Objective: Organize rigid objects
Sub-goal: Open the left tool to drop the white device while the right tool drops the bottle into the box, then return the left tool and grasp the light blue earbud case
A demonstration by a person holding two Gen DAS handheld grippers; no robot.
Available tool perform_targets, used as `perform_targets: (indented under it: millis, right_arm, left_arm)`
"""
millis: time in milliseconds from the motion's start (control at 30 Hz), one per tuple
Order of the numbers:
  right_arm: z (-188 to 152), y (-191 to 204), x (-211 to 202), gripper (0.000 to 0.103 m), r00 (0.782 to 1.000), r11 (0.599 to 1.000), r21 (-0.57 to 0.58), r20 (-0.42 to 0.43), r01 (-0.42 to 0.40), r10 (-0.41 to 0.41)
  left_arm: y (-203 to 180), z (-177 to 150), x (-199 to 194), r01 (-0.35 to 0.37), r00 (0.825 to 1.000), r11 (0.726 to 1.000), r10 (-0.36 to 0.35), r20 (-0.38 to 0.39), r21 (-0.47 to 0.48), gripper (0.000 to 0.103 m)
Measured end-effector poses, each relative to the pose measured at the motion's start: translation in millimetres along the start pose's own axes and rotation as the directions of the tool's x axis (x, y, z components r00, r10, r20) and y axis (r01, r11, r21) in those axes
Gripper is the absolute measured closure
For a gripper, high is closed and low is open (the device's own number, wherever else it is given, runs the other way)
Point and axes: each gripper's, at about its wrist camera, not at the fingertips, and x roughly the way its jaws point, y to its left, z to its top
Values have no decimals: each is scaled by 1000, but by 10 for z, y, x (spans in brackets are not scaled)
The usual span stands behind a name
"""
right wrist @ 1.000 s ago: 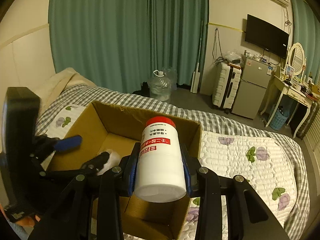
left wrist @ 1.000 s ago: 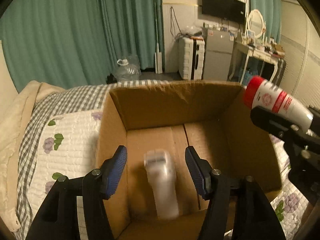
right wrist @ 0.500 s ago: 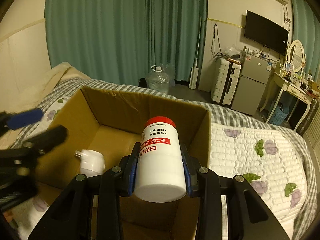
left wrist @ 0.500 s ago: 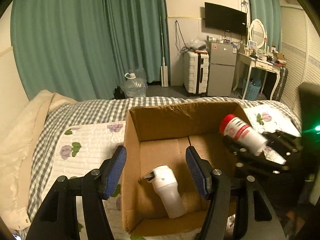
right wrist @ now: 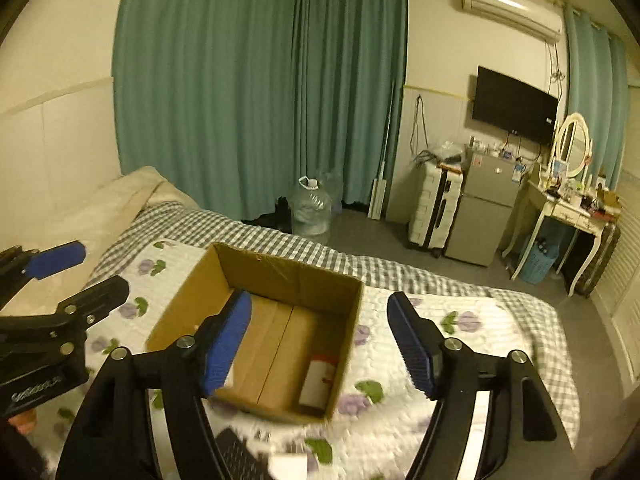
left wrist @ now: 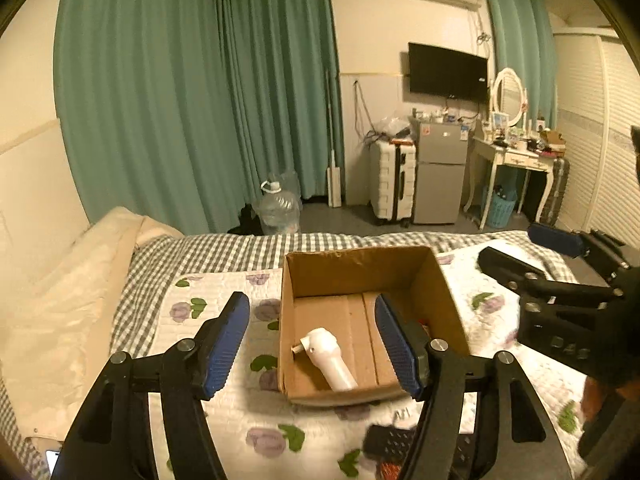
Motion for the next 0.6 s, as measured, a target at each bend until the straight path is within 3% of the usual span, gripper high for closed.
perform_targets:
  millis: [133, 300, 600]
  right_arm:
    - [-151, 24, -438, 25, 1000, 999, -33, -13, 0, -1]
    - [-555, 57, -650, 20, 999, 999, -41, -53, -12, 10]
    - [-1388, 94, -321, 18, 979, 1000, -21, -204, -10, 6]
  left_arm:
    - [-23, -93, -249, 15, 1000, 1000, -15, 11, 3, 35]
    - [-19, -397, -304, 11, 1000, 1000, -10, -20, 24, 34]
    - [-63, -1234, 70, 26, 986, 999, -23, -168, 19, 34]
